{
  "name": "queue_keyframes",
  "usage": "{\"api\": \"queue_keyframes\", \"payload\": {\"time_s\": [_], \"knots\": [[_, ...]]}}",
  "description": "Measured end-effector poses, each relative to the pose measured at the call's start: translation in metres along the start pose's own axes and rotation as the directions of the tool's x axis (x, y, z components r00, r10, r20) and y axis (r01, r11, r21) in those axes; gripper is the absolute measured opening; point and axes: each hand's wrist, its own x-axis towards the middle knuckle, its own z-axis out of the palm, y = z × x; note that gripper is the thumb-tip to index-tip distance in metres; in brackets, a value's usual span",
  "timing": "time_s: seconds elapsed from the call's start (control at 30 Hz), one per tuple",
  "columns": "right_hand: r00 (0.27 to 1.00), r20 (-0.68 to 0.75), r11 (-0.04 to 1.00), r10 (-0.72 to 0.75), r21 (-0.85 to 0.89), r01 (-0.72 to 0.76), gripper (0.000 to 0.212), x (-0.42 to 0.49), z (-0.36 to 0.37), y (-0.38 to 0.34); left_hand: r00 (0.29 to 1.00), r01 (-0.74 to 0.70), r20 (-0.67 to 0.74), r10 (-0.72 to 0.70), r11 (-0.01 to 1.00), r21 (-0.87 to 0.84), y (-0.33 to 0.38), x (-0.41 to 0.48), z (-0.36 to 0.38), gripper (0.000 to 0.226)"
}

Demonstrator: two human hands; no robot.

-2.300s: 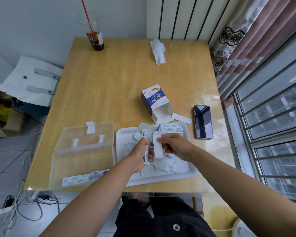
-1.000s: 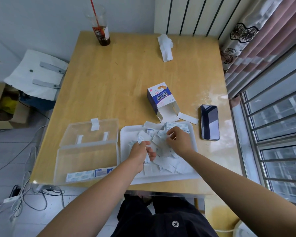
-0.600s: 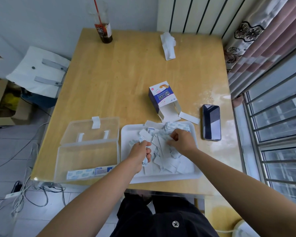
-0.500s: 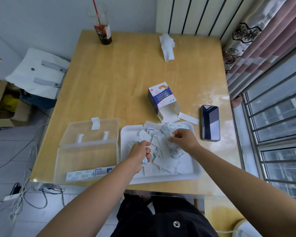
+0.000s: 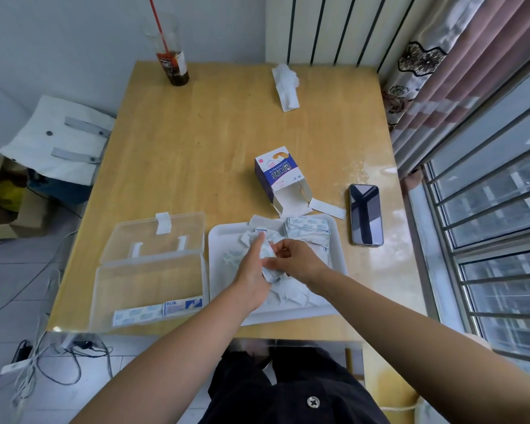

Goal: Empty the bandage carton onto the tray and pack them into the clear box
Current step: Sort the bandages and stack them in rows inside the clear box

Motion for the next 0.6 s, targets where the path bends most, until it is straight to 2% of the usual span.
{"api": "queue_keyframes", "payload": {"time_s": [0.07, 0.13, 0.23, 0.3, 0.33, 0.43, 0.53, 0.6], "knots": [[1.0, -0.013, 0.999, -0.015, -0.038, 0.014, 0.029, -0.003, 0.002, 0.004, 0.997, -0.044, -0.058, 0.049, 0.996, 0.077, -0.005, 0.002, -0.006, 0.03], [1.0, 0.005, 0.999, 0.011, -0.04, -0.011, 0.036, -0.007, 0.002, 0.007, 0.996, -0.07, -0.053, 0.076, 0.992, 0.108, -0.007, 0.002, -0.009, 0.034], [0.99, 0.136, 0.999, 0.041, -0.007, -0.04, 0.014, -0.014, -0.005, 0.01, 0.995, -0.079, 0.074, 0.069, 0.989, 0.127, -0.007, -0.006, -0.012, 0.032], [0.991, 0.132, 0.999, -0.001, -0.047, 0.008, 0.016, -0.016, -0.012, 0.015, 0.99, -0.128, 0.091, 0.111, 0.969, 0.212, -0.009, -0.008, -0.017, 0.027], [0.995, 0.091, 0.989, -0.032, -0.139, 0.045, 0.018, -0.015, -0.016, 0.019, 0.983, -0.181, 0.073, 0.167, 0.936, 0.302, -0.011, -0.007, -0.023, 0.024], [0.99, -0.002, 0.859, -0.144, -0.497, 0.124, 0.016, -0.014, -0.027, 0.032, 0.94, -0.301, 0.059, 0.335, 0.74, 0.601, -0.018, -0.001, -0.044, 0.013], [0.965, 0.004, 0.694, -0.262, -0.695, 0.191, 0.004, -0.019, -0.027, 0.046, 0.925, -0.318, 0.142, 0.353, 0.513, 0.798, -0.024, 0.003, -0.059, 0.014], [0.942, 0.026, 0.58, -0.334, -0.783, 0.227, 0.007, -0.021, -0.02, 0.056, 0.918, -0.305, 0.18, 0.354, 0.339, 0.89, -0.031, 0.007, -0.063, 0.017]]}}
